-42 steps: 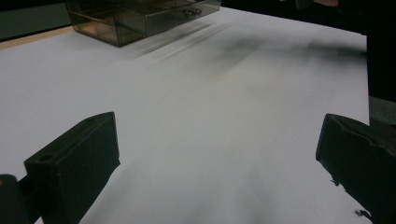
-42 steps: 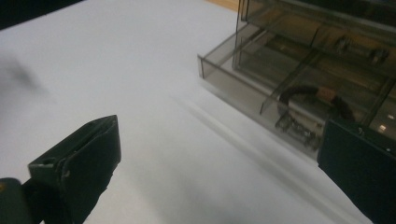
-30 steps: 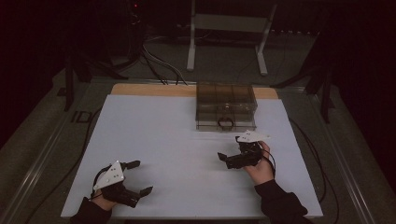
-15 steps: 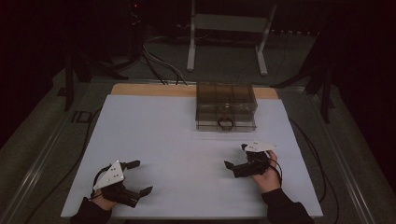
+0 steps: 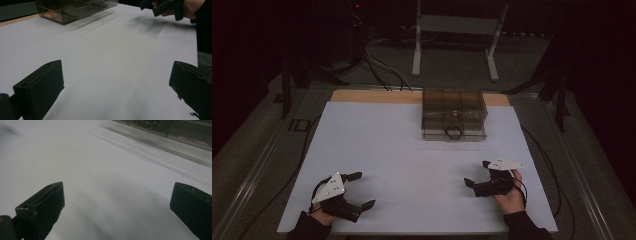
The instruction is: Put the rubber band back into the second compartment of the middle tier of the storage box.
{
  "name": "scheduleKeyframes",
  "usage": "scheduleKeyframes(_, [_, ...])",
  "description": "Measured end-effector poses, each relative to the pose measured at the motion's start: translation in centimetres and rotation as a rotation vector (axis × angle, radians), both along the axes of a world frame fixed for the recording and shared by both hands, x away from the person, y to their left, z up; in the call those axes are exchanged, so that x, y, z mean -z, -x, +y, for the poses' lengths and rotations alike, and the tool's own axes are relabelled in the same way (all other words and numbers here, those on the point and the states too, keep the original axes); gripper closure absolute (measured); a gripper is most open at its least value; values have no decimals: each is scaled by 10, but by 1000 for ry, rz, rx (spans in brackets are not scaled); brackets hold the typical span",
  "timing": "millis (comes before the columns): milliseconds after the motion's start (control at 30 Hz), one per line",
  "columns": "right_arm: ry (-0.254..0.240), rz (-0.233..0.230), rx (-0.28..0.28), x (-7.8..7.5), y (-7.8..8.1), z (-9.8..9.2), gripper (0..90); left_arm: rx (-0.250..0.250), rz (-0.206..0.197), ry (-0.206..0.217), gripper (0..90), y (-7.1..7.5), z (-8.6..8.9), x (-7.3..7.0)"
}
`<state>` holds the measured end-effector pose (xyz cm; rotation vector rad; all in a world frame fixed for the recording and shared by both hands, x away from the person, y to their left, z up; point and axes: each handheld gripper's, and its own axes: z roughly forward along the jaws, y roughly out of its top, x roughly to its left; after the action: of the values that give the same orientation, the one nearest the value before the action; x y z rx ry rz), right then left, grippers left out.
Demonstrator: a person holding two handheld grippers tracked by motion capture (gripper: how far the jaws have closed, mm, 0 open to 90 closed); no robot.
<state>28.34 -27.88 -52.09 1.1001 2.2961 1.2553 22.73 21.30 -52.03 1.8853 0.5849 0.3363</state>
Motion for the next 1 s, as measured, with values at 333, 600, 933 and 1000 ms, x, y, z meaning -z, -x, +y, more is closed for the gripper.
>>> scheduleKeyframes(333, [-7,14,49,4,14,-24,0,2,-2,-5,3,1,0,0])
scheduleKeyframes(600, [-2,28,90,7,24,-42,0,2,-6,-5,3,1,-1,-1])
scheduleKeyframes(933, [1,39,146,13,32,-57,0,5,-1,-9,3,1,-1,0])
scheduleKeyframes(1000, [6,37,146,13,31,-56,0,6,-2,-11,3,1,-2,0])
